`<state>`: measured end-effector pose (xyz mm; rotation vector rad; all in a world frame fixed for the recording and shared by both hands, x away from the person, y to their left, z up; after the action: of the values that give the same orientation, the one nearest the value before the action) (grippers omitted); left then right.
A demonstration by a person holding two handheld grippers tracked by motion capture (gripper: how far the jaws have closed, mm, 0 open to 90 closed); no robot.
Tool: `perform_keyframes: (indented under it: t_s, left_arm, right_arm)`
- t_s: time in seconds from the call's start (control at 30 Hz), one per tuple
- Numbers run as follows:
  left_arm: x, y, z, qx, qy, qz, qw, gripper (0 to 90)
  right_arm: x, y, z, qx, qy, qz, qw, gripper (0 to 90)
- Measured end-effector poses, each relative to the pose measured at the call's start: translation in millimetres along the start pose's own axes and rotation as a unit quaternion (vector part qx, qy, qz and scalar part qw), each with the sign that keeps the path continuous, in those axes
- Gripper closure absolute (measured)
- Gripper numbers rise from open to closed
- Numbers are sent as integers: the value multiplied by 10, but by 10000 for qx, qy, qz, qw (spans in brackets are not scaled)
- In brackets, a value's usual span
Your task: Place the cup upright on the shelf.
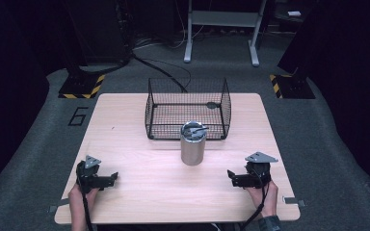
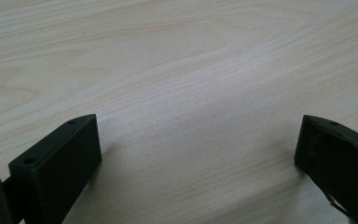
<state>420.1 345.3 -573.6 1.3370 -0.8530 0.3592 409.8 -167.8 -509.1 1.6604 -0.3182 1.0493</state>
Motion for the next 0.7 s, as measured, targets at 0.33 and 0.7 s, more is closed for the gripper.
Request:
perform_keyframes:
  t_s: [0.33,0.7]
  left_arm:
    - [-1,1,-1,-2,-6,-6,10000,3]
    - [-1,1,-1,-1,-9,-6,10000,3]
  right_arm:
    - [222,-3,-233,192,304,100,9993,2]
    - [528,-60,-526,481,630,335,9963,0]
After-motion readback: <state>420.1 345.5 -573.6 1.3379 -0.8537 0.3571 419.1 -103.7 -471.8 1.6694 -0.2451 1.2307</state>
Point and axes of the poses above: each handheld gripper's, and its own axes: y roughly backward along the jaws, x roughly out of its top, z roughly to its right, the point moved 6 cm from there along -y, roughly forward along the jaws, and after that the axes turned 1 degree about -z, right-handed, at the moved point
